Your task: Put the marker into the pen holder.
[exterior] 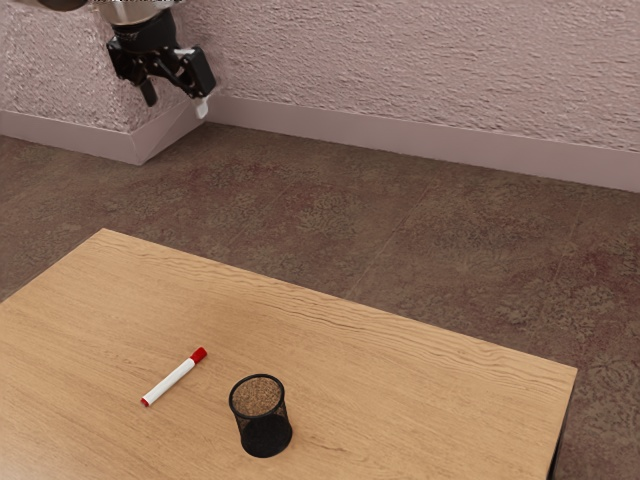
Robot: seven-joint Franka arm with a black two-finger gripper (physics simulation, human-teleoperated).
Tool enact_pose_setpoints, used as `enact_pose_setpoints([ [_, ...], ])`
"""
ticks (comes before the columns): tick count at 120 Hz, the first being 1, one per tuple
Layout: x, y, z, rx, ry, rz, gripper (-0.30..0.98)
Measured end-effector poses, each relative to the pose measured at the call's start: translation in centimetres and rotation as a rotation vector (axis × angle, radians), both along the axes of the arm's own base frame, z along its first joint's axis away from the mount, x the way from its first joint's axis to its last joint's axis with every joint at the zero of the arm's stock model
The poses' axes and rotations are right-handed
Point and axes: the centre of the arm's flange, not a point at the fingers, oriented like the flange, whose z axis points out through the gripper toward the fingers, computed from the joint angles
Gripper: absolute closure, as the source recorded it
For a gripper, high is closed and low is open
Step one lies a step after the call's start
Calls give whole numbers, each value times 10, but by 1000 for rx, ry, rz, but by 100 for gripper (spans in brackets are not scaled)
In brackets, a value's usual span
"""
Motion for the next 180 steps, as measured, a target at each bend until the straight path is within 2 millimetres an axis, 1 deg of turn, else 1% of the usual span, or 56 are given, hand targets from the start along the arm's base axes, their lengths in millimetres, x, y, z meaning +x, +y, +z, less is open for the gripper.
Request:
enact_pose_setpoints([
  [4,-1,6,-3,1,14,14,0],
  [16,-8,20,-20,2,62,47,0],
  [19,-8,23,-26,3,76,53,0],
  [21,-8,24,-34,3,93,57,0],
  [29,-1,37,-95,7,215,86,0],
  [35,-1,48,-143,8,298,108,0],
  [40,-8,54,-185,7,369,125,0],
  [49,-25,60,-262,6,464,140,0],
  [51,-29,61,-276,6,476,141,0],
  [54,-33,62,-294,5,487,143,0],
  [58,-38,62,-313,4,492,145,0],
  [71,-35,65,-358,6,491,149,0],
  [77,-31,66,-370,7,481,147,0],
  [95,-23,62,-395,13,467,124,0],
  [102,-21,66,-406,12,470,124,0],
  [112,-19,72,-416,9,470,119,0],
  [128,-19,73,-438,3,498,96,0],
  [151,-23,73,-453,-7,547,62,0],
  [165,-22,73,-457,-14,561,45,0],
  [180,-14,74,-461,-14,562,26,0],
])
